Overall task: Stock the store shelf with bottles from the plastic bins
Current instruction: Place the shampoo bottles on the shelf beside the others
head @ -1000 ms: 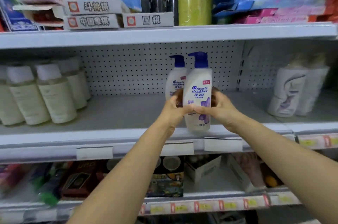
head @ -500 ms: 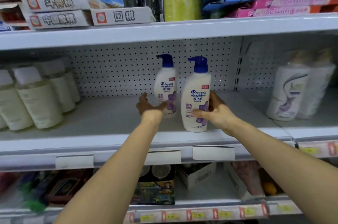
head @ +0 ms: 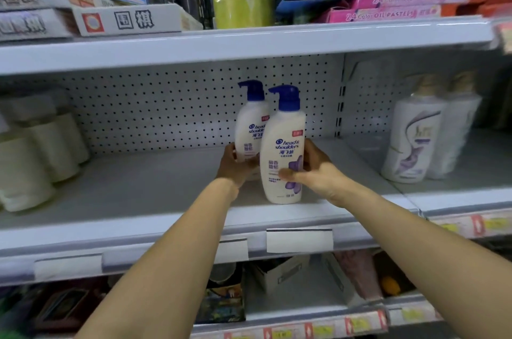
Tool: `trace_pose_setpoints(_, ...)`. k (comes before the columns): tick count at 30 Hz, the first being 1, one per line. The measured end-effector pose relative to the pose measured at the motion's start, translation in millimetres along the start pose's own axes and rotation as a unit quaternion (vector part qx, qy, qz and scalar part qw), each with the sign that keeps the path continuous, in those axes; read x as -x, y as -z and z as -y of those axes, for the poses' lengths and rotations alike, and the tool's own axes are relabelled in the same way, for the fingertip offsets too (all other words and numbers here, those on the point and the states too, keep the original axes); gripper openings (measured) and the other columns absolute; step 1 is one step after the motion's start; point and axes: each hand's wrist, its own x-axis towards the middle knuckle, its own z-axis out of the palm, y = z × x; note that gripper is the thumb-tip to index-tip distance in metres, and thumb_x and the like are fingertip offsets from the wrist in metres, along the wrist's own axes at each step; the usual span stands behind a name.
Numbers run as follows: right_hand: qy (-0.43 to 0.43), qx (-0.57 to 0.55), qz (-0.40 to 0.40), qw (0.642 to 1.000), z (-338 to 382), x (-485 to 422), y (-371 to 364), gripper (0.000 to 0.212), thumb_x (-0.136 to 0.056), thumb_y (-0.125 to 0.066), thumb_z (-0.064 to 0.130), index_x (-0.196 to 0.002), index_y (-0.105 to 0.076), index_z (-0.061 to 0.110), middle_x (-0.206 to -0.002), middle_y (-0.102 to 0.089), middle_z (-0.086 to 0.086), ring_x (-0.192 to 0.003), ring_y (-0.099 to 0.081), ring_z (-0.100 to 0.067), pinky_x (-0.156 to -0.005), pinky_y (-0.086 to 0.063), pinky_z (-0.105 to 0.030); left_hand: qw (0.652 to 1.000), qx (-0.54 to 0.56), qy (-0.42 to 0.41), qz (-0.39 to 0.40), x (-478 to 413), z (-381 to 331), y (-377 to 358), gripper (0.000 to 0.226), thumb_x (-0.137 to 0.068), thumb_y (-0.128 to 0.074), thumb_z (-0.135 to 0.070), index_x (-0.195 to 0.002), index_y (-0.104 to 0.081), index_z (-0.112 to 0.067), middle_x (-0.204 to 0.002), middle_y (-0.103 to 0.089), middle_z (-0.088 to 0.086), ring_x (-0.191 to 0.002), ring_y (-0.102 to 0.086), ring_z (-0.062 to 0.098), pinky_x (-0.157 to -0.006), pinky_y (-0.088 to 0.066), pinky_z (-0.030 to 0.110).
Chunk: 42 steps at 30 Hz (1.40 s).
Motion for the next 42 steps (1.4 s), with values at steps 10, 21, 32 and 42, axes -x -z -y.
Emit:
trace_pose_setpoints(10,-0.021,-0.006,-0.016,1.0,-4,-2,23,0.059,-0.078,-0.08,0.004,-0.127,-0.049,0.011,-0.106,-0.071,0.002,-0.103,-0.065,-0.04,-0.085,-0.057,-0.049,0.999,-0.005,0.006,0.036,-13,4,-27,0.058,-0.087,-0.069,0.0,-0.138,-0.042,-0.01,-0.124,-0.058,0.008,-0.102,-0.055,0.018,-0.077,-0.047,0.026)
trace_pose_setpoints(21,-0.029,0.002,-0.019,0.999,-2,-6,10,0.052,-0.08,-0.078,0.004,-0.123,-0.049,0.014,-0.111,-0.069,-0.002,-0.103,-0.067,-0.035,-0.091,-0.055,-0.052,0.998,-0.029,0.057,-0.021,-8,11,-21,0.064,-0.089,-0.068,-0.002,-0.146,-0.041,-0.013,-0.142,-0.054,0.011,-0.123,-0.055,0.03,-0.109,-0.045,0.048)
trace_pose_setpoints(32,-0.06,0.048,-0.119,0.99,-7,13,-17,0.056,-0.084,-0.075,0.005,-0.13,-0.042,0.006,-0.114,-0.06,-0.004,-0.102,-0.059,-0.019,-0.085,-0.047,-0.029,0.989,0.091,0.099,-0.062,38,15,32,0.05,-0.092,-0.061,0.007,-0.138,-0.052,-0.008,-0.126,-0.06,0.014,-0.096,-0.058,0.025,-0.091,-0.051,0.032)
trace_pose_setpoints(42,0.074,0.103,-0.28,0.951,20,56,-85,0.028,-0.09,-0.058,0.005,-0.111,-0.043,0.016,-0.106,-0.052,-0.003,-0.091,-0.052,-0.012,-0.082,-0.045,-0.029,0.964,0.25,0.071,-0.055,127,-5,94,0.031,-0.098,-0.057,-0.004,-0.129,-0.056,-0.008,-0.111,-0.067,0.01,-0.102,-0.068,0.027,-0.087,-0.059,0.037)
